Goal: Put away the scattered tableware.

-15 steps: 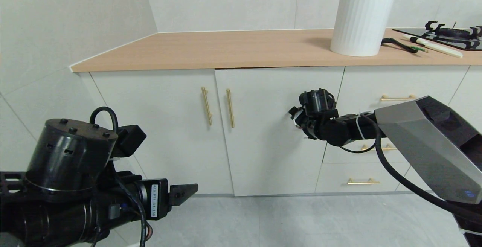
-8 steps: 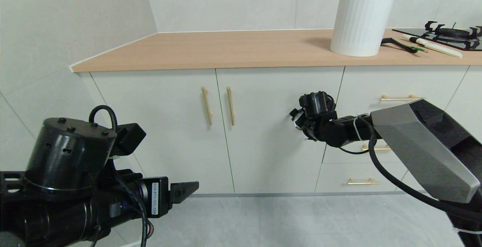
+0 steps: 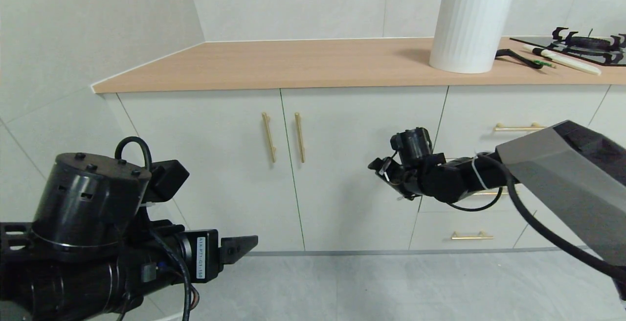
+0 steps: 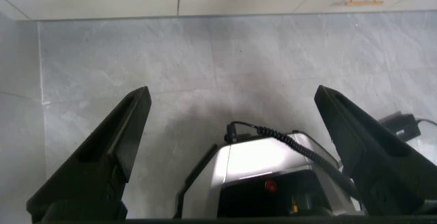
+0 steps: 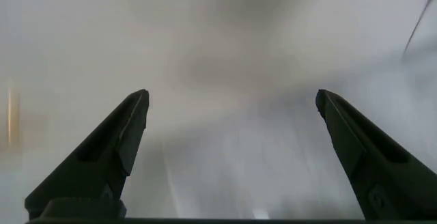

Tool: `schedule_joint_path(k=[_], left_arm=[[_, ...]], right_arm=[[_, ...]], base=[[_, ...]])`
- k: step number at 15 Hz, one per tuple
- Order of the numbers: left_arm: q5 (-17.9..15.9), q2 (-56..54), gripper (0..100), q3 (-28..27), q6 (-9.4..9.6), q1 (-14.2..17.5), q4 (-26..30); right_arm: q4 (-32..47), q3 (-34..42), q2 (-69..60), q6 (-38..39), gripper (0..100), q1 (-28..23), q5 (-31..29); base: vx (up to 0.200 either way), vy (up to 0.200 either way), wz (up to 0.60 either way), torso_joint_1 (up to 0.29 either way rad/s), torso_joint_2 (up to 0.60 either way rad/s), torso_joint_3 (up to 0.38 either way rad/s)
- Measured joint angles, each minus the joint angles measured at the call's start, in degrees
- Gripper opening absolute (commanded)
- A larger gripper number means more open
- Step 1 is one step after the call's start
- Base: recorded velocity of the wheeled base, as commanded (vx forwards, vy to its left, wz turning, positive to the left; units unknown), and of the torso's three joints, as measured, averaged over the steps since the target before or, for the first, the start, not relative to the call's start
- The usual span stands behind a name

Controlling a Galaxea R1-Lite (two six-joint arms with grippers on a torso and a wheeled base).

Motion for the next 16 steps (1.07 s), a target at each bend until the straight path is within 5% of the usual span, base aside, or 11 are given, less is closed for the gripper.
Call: schedule_joint_path(k=[3,6,11,16], left_arm=[[0.00,-0.09,100,0.30,0.09,0.00,-0.55],[0.00,-0.37,100,0.72,0.09,0.00,-1.26],[0.24,-4.45,100,0.48,0.30,0.44,-1.45],[-0.13,-18.66,100,1.11,1.21,3.16,-2.72]], right_arm=[[-8.17,15.74,-8.16,-8.90,100,0.91,10.47],[-29.67,31.43,-14.12,-21.96,100,1.90,14.54],[-33.04,40.63,-23.48,-28.03,100,3.56,9.45],[-32.96,54.38,-47.25,-34.72,100,2.28,2.38]], base=[[0.000,0.000,0.00,0.000,0.00,0.000],[0.000,0.000,0.00,0.000,0.00,0.000],[0.000,0.000,0.00,0.000,0.00,0.000],[0.000,0.000,0.00,0.000,0.00,0.000]])
